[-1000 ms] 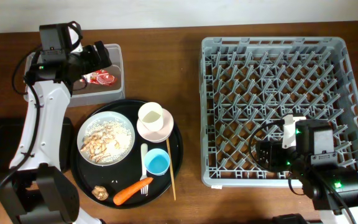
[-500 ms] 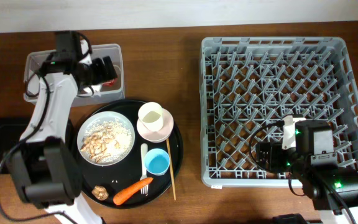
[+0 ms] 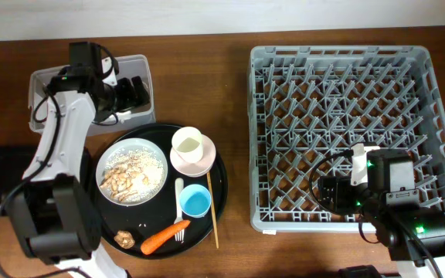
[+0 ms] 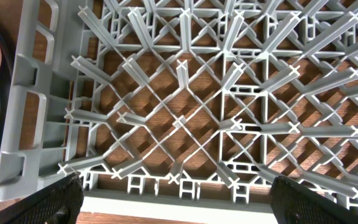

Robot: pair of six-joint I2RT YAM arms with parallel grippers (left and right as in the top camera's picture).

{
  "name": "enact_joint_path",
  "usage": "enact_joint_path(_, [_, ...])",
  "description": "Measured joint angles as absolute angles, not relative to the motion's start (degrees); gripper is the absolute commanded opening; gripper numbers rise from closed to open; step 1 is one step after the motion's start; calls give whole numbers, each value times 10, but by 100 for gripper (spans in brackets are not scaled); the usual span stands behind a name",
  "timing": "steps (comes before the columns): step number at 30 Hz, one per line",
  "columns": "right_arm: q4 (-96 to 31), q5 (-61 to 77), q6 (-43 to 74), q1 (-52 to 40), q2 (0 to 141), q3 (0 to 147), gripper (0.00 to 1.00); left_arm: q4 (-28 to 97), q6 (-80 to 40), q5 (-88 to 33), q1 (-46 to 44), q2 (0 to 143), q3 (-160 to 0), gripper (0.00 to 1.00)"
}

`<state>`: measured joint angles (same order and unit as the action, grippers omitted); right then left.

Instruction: Sort waste into correct bins and load items into the dishwasher rack

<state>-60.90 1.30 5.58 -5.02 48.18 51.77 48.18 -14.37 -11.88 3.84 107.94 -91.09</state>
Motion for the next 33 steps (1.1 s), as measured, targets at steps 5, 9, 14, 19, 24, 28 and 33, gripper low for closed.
enact_joint_path(5, [-609,13,56,-50,482,518,99,523,-144,-120,38,1067,-911,99])
enact_joint_path(9, [-609,13,56,-50,482,518,99,532,-144,-120,38,1067,-911,99])
enact_joint_path(14, [-611,13,56,-50,482,518,99,503,-143,-107,38,1067,-911,99])
enact_joint_path(19, [-611,13,56,-50,482,518,99,469,-144,-60,38,1067,-911,99])
enact_joint_path(24, [-611,13,56,-50,482,518,99,502,-144,-40,38,1067,-910,99])
enact_joint_path(28, [-611,13,56,-50,482,518,99,501,-144,-11,38,1067,-891,99])
enact_joint_path(33, [-611,13,56,-50,482,518,99,511,-144,3,38,1067,-875,99])
